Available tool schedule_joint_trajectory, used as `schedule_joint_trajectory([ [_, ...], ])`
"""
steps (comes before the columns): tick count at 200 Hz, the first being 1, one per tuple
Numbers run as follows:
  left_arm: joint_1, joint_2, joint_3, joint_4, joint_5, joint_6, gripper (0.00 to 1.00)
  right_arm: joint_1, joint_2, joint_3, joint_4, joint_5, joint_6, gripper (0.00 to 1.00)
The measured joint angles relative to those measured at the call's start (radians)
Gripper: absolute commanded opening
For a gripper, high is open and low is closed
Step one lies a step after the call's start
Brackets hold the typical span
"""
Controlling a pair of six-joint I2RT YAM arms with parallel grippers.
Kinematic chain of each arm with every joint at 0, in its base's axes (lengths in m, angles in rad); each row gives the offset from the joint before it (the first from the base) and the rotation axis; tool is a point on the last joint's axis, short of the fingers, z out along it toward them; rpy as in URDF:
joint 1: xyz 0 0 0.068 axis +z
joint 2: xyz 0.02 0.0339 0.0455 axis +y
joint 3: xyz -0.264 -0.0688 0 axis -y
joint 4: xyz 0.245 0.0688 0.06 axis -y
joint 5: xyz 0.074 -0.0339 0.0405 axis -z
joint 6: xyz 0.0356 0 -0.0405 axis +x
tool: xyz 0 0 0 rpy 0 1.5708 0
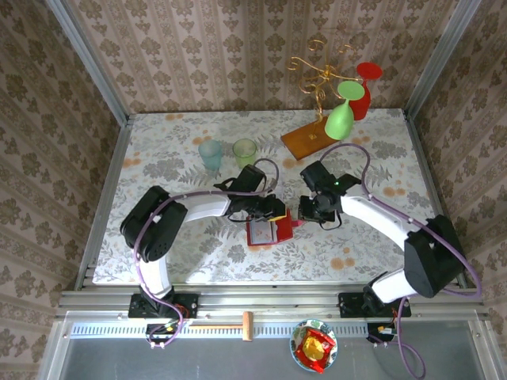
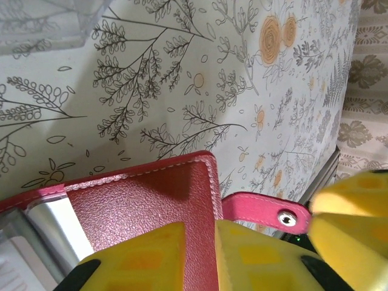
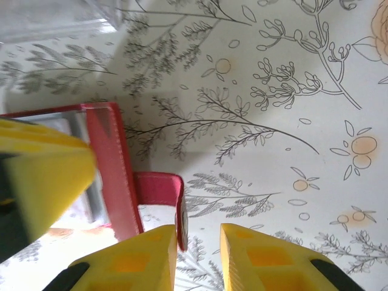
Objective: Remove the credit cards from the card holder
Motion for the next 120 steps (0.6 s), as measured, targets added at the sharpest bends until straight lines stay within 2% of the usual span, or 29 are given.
schedule_joint_trajectory([
  [20,0.0,0.013,0.0,0.003,0.003,-0.003,0.17,0.0,-0.053,0.006,0.005,-0.036,0.015,0.26],
  [44,0.0,0.023,0.0,0.003,0.004,-0.01,0.17,0.0,-0.08,0.005,0.048,-0.122,0.05,0.17],
  [60,0.0,0.029,0.0,0.006,0.005,-0.014,0.16,0.003,-0.076,-0.012,0.104,-0.183,0.079,0.15],
  [85,0.0,0.03,0.0,0.006,0.008,-0.017,0.16,0.022,-0.01,-0.036,0.154,-0.233,0.102,0.13],
  [120,0.0,0.027,0.0,0.004,0.006,-0.017,0.16,0.04,0.091,-0.055,0.172,-0.228,0.112,0.12],
])
